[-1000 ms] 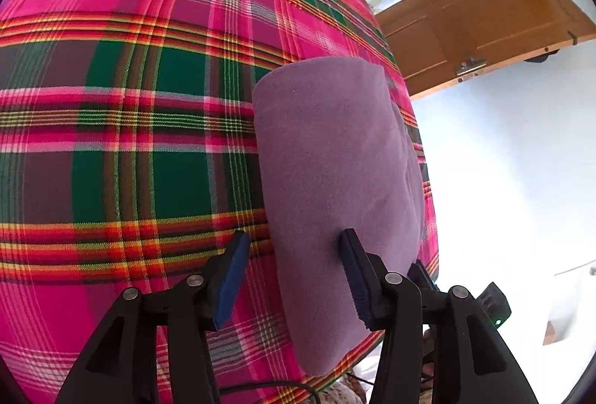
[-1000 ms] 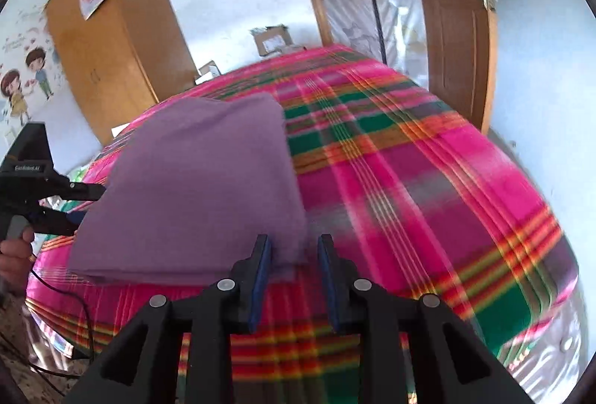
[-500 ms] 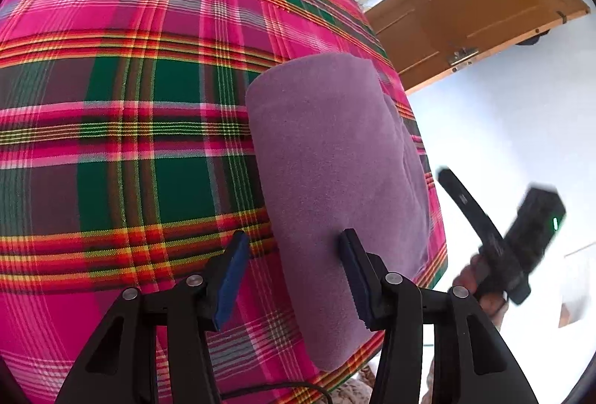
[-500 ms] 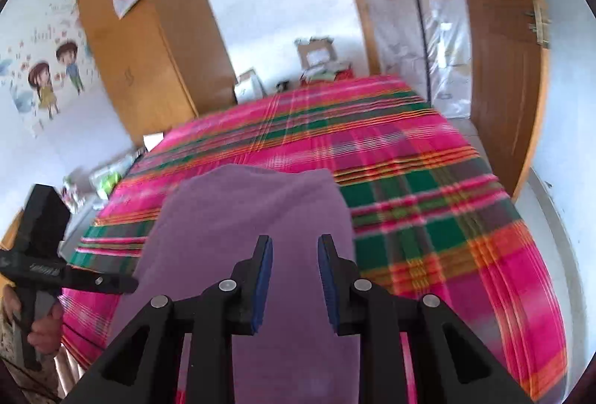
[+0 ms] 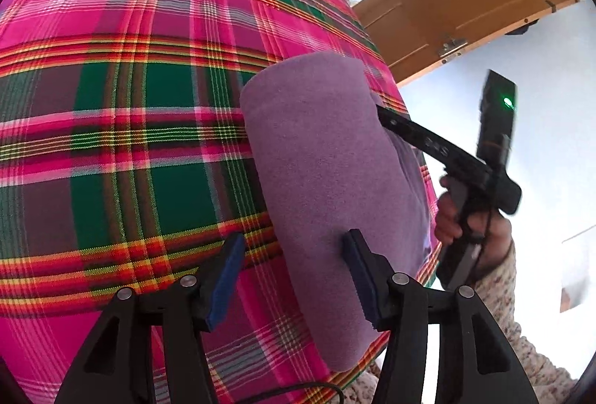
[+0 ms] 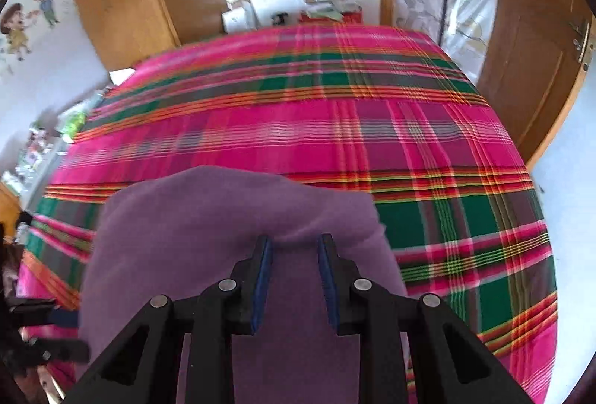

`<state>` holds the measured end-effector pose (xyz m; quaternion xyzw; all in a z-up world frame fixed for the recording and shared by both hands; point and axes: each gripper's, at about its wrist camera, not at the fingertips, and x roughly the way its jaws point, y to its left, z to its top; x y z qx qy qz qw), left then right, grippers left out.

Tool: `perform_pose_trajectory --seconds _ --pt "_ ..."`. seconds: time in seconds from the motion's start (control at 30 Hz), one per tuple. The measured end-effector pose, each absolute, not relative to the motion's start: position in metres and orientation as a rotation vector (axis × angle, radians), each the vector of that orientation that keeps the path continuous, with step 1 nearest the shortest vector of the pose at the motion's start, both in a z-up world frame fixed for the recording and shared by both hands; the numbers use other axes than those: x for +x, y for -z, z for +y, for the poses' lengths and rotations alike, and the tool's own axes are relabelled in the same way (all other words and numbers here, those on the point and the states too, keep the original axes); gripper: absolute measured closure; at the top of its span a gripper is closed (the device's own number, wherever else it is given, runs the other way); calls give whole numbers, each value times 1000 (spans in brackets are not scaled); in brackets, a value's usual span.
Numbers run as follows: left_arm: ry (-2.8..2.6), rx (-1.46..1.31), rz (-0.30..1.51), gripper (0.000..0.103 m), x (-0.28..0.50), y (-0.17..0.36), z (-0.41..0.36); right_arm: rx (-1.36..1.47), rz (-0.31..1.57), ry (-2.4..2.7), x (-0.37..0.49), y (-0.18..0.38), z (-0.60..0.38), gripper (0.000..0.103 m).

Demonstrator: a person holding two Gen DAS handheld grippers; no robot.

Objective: Fold clothes

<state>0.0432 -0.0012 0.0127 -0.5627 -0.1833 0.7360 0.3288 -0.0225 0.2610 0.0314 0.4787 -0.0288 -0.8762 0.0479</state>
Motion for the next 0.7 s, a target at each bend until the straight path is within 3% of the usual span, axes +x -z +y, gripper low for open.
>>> perform_pose_trajectory --seconds 0.23,0.43,0.63,0.7 --pt "-1915 -1474 -499 45 48 -12 -9 1536 -10 2651 -41 -20 257 77" --pt "-1923 -1473 -509 45 57 -15 -16 1479 -52 2708 -30 -34 267 77" --pt "-1931 -1458 -519 45 63 -19 -21 1292 -219 2756 22 -56 299 76" --pt "-1925 -1440 -548 45 65 -21 -25 1238 -288 2755 42 -57 313 70"
